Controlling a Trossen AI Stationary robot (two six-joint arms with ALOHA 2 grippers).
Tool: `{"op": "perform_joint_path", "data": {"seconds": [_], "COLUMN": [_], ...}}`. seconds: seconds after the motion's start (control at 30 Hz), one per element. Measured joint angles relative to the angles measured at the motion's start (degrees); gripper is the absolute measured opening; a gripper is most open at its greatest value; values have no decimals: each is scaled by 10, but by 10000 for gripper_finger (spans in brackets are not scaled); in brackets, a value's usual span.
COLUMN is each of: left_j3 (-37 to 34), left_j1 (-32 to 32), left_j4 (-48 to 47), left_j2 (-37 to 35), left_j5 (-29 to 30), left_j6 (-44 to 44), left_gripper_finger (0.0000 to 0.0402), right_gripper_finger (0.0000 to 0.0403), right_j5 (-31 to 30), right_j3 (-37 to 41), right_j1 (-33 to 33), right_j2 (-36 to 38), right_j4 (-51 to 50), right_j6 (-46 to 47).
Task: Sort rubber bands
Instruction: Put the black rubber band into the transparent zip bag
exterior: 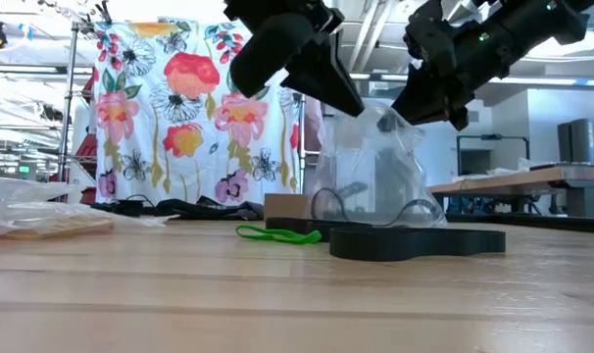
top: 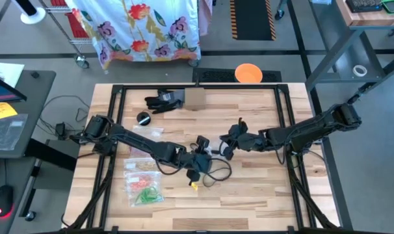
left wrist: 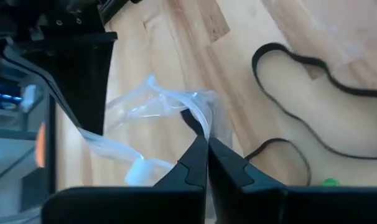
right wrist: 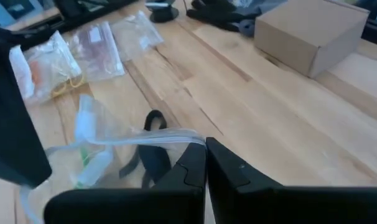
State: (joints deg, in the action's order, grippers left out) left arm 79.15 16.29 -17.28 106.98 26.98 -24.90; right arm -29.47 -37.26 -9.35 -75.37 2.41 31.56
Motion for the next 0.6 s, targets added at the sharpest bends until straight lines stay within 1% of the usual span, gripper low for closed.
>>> {"op": "perform_joint_path", "data": {"seconds": [0.23,0.43,0.5,0.6], "left_j3": [-3,-3,-4,-4], "left_j1": [0,-2,-3,-9], "left_j4": [-1,-2,-4,-16], "left_j2": [0,0,0,0], "left_j5": [-34,-77,-82,-88], "left_j6": [33,57,78,113], "left_gripper_finger": [0,0,0,0], "right_gripper_finger": [0,0,0,0], "right_j5": [-8,-26,-24,-3], "right_j3": [0,0,0,0], "right_j1": [-5,-20,-19,-10], "right_j2": [0,0,-6,-26], "right_j4": [-6,-24,-23,-13], "right_j6": [23,48,60,62]}}
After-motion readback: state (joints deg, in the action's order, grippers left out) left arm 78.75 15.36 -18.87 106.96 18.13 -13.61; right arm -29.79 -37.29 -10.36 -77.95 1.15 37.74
